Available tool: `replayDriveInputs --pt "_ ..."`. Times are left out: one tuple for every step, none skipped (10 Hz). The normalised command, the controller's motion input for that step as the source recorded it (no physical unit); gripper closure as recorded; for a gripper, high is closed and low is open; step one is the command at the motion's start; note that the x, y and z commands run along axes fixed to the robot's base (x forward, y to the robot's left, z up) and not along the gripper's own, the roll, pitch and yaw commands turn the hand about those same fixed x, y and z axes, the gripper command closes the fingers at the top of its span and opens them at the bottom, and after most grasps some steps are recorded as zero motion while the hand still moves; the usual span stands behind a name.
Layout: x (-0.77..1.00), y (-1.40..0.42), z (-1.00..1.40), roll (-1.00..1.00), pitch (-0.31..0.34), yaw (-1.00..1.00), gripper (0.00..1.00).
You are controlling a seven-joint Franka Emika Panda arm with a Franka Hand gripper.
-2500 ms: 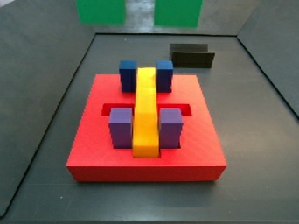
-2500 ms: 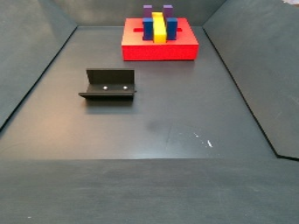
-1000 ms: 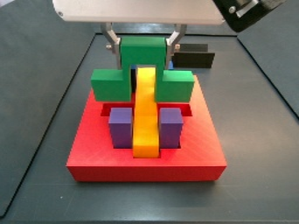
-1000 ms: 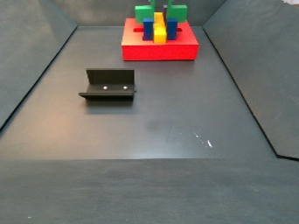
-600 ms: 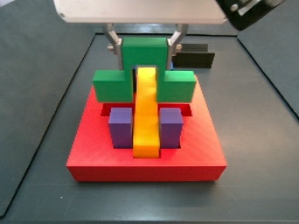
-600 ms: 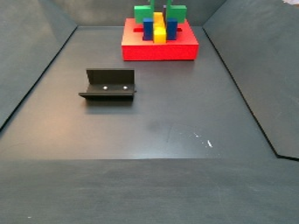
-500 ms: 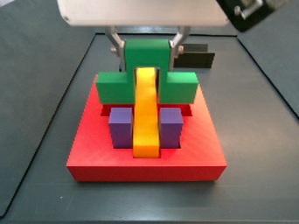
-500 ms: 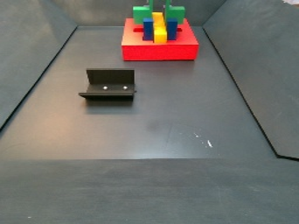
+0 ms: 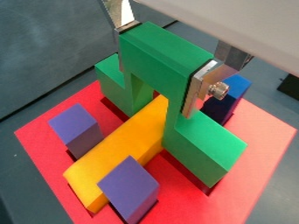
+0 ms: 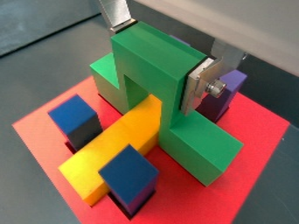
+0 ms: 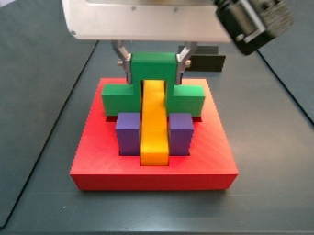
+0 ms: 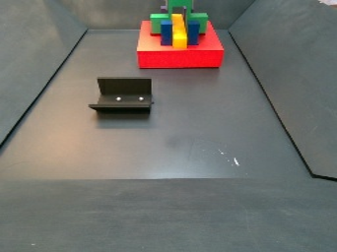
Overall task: Pick up the green object. Move up. Move to above the board. Insert the green object.
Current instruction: Insert the green object.
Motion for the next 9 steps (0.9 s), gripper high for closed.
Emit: replayDriveInputs --pt "-0.13 -0.01 -0.19 0.2 -0.02 -0.03 1.0" --pt "-0.03 -0.11 -0.11 0.12 -0.03 0.0 1.0" --pt "0.0 -0.16 -0.07 0.09 -0.064 0.0 1.0" --pt "0.07 -0.25 -0.3 0.17 -0.077 0.0 1.0" --pt "0.12 -0.26 -0.5 0.29 -0.076 0.0 1.0" --pt "0.11 -0.08 -0.57 0.32 -0.057 0.0 1.0" --pt "0.0 0.0 -0.53 0.31 -0.041 0.04 1.0" --pt "-0.01 0.04 -0.43 0.3 -0.034 0.05 1.0" --pt "-0.07 0.17 -0.36 0.25 -0.021 0.03 1.0"
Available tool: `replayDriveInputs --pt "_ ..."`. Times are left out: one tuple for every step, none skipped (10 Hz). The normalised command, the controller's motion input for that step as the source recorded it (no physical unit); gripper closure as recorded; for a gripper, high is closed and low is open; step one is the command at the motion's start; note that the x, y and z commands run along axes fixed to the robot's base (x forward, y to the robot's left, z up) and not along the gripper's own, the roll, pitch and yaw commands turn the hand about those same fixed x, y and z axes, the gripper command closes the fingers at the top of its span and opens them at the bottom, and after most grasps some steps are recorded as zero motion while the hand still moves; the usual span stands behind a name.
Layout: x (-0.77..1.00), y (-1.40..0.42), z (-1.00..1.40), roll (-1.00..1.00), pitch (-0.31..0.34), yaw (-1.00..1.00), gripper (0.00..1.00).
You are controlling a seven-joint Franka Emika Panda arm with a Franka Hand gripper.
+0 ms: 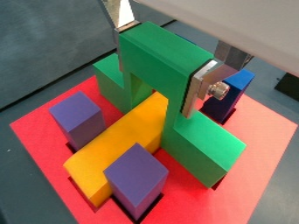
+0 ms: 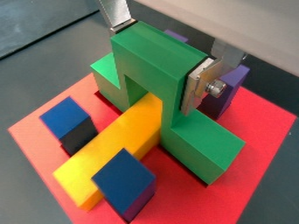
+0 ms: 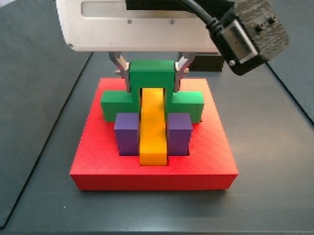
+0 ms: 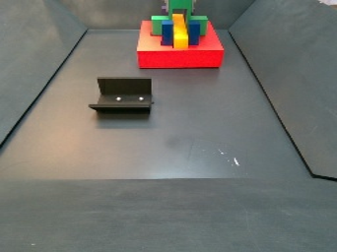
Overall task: Pick up the green object. Move up. Move to above the board. Insert the green object.
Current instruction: Insert the green object.
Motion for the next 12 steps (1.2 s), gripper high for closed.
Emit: replayDriveInputs --pt "-0.03 0.15 -0.29 0.22 -0.004 0.01 1.0" --pt "0.0 0.08 -0.25 0.18 0.0 0.0 1.0" --pt "0.0 -0.03 -0.09 0.08 -0.01 0.0 1.0" --pt "0.0 -0.18 -0.27 0.08 -0.129 0.0 1.0" --pt "0.26 -0.17 -0.72 0.21 -0.136 0.0 1.0" --pt "0.27 -0.09 -0.65 0.26 -0.091 0.01 1.0" --pt "0.24 -0.05 -0.62 0.3 -0.056 0.01 1.0" --pt "0.22 0.0 -0.6 0.32 -0.034 0.07 1.0" --pt "0.0 -0.01 -0.13 0.13 0.0 0.09 1.0" --pt "0.0 -0.03 -0.02 0.0 0.0 0.0 1.0" --pt "0.0 0.0 -0.65 0.0 -0.156 0.01 1.0" --pt "0.08 0.0 -0.96 0.04 -0.137 0.01 1.0"
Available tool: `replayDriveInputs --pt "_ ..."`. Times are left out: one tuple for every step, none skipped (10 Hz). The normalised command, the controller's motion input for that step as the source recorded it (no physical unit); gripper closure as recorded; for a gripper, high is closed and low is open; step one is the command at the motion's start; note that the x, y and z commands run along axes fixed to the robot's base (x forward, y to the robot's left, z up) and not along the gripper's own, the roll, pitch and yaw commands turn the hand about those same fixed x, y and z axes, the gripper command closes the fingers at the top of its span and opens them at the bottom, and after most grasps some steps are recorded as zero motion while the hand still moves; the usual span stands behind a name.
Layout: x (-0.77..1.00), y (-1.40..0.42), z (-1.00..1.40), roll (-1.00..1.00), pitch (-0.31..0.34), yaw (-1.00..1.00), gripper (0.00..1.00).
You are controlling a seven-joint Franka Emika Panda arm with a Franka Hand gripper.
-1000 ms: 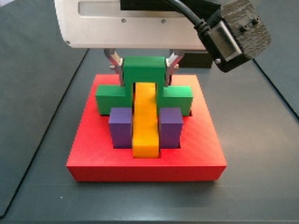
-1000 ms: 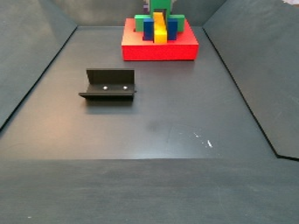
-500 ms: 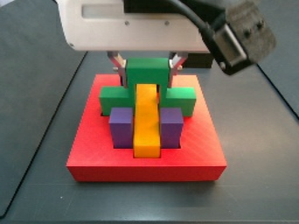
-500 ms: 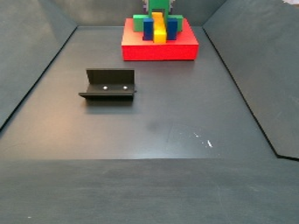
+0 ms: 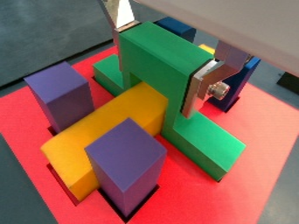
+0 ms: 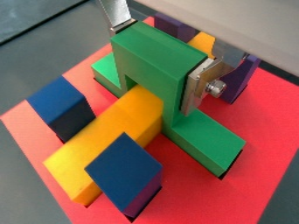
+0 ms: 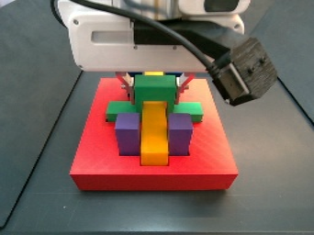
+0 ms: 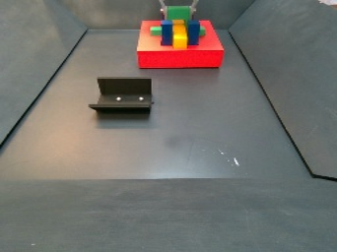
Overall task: Pick up the green object. Move up. Move to above the board. Insert the green object.
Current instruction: Insert the green object.
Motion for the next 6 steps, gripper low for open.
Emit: replayDriveInputs --pt "0.05 0.0 -1.0 0.05 -0.116 0.01 1.0" --pt "0.08 0.0 -1.0 0.04 -0.091 0.02 1.0" --pt "0.11 0.0 -1.0 0.04 -0.074 0.01 1.0" --pt "0.1 -0.12 -0.74 0.02 -0.107 0.0 1.0" --pt "0.0 0.01 -0.02 -0.07 -0.053 0.0 1.0" --pt "0.0 0.0 0.0 0.0 0.0 0.0 1.0"
